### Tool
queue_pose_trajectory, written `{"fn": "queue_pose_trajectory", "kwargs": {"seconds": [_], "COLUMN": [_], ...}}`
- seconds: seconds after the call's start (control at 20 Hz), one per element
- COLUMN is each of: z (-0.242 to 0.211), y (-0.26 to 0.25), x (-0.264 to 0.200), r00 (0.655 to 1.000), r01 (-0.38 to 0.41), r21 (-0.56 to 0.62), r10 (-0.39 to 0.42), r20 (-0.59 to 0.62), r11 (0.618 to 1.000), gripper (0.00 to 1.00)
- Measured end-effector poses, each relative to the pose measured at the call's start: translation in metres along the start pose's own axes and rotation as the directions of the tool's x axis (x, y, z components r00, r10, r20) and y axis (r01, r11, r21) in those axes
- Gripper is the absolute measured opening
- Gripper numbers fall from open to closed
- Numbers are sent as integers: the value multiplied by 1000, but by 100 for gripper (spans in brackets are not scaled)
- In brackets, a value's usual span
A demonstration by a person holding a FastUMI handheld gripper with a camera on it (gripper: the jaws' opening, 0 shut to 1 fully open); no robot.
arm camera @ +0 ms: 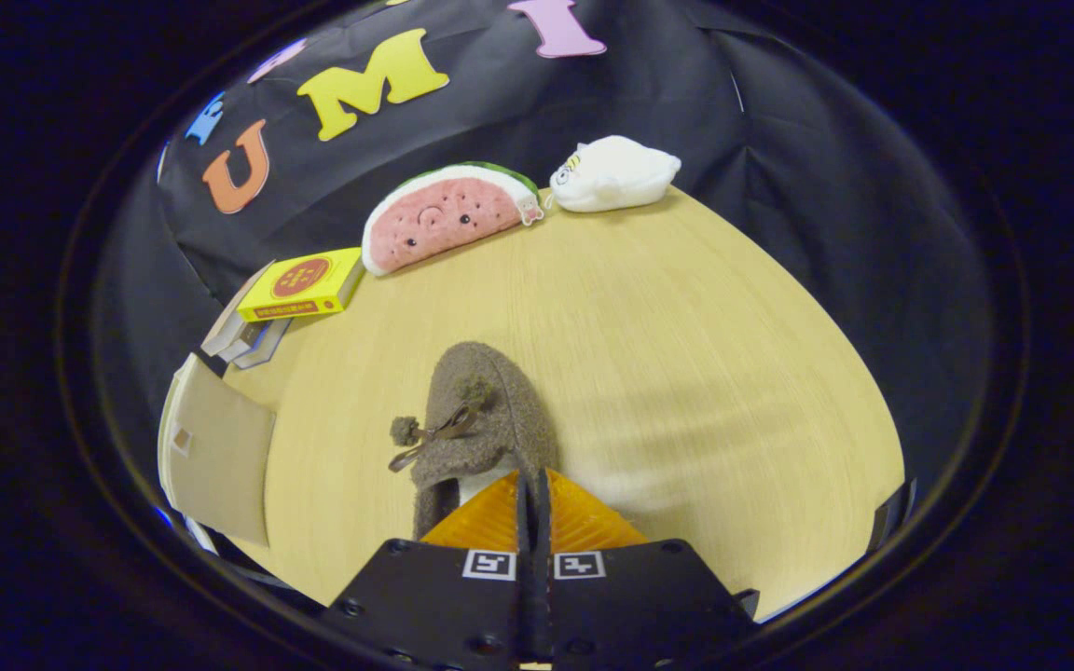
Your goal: Open the storage box then place both shoes into the box .Put the left shoe in first, then the right shoe, with the right side of both shoes facing outward in a uniform manner.
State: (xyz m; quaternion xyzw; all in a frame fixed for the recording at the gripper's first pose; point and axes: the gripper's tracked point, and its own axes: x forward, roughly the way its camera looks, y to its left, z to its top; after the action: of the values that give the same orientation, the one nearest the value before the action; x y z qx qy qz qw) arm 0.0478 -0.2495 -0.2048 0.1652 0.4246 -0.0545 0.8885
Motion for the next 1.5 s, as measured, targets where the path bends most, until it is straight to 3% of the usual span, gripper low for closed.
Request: {"fn": "queue_pose_trajectory", "kwargs": {"seconds": [0.35, 0.6, 0.8, 1.05, 1.5], "z": [-1, 7, 19, 6, -30], "y": [71, 183, 282, 377, 447], "x": [-35, -75, -96, -107, -80], "r00": [994, 969, 944, 934, 953], "r01": [-101, -242, -311, -340, -266], "r21": [79, 126, 98, 69, 90], "r10": [98, 231, 296, 328, 248], "r20": [40, 92, 144, 144, 173], "r11": [992, 962, 945, 938, 960], "gripper": [0, 0, 0, 0, 0]}}
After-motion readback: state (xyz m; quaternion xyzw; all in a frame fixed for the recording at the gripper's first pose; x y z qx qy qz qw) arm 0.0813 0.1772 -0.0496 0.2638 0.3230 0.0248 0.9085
